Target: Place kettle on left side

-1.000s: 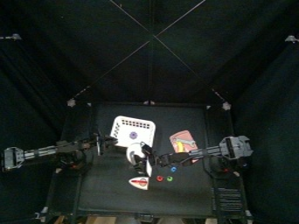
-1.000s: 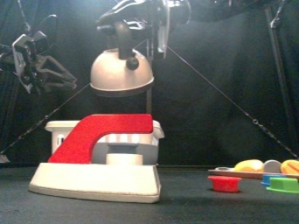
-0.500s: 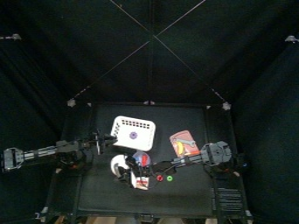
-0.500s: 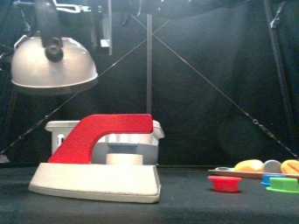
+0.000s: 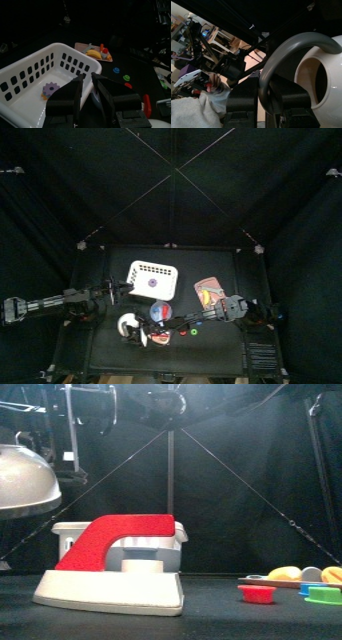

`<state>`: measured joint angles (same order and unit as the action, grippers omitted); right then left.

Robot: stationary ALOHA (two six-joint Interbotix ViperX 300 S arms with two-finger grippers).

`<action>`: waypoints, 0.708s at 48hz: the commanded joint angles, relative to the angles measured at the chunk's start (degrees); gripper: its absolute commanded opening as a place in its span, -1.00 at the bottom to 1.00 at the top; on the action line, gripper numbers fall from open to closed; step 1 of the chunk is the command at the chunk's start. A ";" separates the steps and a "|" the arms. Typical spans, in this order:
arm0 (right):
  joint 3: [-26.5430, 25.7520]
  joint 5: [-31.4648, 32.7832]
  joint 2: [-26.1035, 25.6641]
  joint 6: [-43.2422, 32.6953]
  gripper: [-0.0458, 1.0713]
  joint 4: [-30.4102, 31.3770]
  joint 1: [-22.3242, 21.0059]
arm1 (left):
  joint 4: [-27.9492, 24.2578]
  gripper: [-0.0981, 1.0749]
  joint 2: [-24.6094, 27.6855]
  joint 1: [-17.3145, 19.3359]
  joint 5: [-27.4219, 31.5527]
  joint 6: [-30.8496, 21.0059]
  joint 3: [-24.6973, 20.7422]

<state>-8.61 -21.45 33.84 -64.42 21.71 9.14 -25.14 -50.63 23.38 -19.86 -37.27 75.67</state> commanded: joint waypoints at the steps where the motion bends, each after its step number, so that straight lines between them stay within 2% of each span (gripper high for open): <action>1: -1.67 -1.05 -1.05 -0.79 0.06 0.70 -0.35 | 0.18 0.28 0.09 0.09 -0.18 0.18 -0.70; 34: -1.76 -1.14 1.85 -2.02 0.13 0.70 -3.52 | 0.26 0.28 0.09 0.09 -0.26 0.09 -0.53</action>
<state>-8.70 -21.97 37.09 -66.53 22.50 6.24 -25.05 -50.63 23.38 -19.86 -37.27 75.85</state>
